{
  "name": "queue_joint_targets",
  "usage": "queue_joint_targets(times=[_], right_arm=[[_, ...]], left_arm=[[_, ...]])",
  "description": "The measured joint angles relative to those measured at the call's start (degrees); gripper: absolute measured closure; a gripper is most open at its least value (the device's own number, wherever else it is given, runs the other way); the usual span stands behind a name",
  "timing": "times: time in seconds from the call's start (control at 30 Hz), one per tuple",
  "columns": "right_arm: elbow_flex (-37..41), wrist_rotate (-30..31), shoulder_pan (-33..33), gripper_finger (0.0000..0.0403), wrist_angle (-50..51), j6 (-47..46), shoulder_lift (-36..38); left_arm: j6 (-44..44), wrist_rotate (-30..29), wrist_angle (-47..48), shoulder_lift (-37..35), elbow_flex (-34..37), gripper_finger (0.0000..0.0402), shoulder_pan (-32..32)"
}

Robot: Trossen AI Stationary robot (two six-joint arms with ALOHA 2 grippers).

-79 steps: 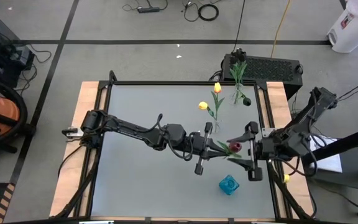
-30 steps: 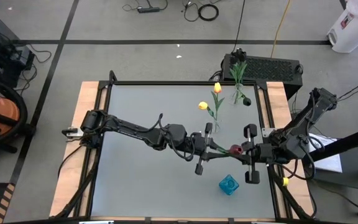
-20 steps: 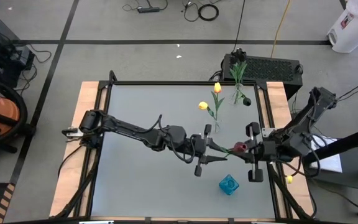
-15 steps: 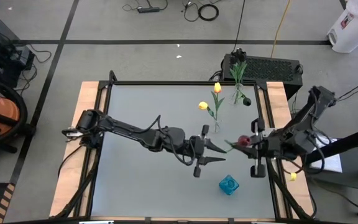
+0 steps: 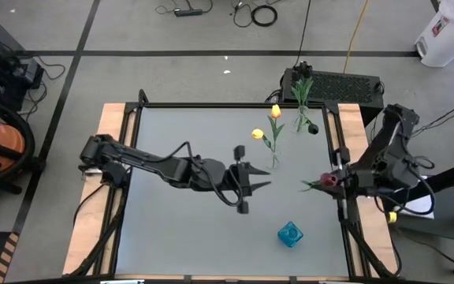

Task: Sort flowers into vase by color
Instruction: Put the red tulip into the blue vase

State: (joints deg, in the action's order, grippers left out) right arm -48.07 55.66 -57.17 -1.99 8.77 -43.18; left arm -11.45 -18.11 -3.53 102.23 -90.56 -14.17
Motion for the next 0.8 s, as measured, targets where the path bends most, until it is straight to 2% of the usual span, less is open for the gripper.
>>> queue_joint_targets(times=[0.23, 0.37, 0.57, 0.8], right_arm=[[0.0, 4.1, -1.6, 0.0403, 7.2, -0.5, 4.8], [0.0, 4.3, -1.9, 0.0402, 12.4, -0.6, 8.4], [0.0, 4.4, -1.8, 0.0402, 18.0, -0.6, 13.6], [4.3, 4.1, -1.8, 0.0402, 18.1, 0.0, 19.5]], left_arm=[[0.9, -10.7, 11.6, -5.5, 0.4, 0.0288, -0.2], [2.0, -15.7, 13.8, -10.5, 5.1, 0.0288, -0.1], [6.2, -23.4, 13.3, -22.0, 17.7, 0.0288, -0.1], [14.1, -25.0, 9.0, -36.5, 37.0, 0.0288, -1.1]])
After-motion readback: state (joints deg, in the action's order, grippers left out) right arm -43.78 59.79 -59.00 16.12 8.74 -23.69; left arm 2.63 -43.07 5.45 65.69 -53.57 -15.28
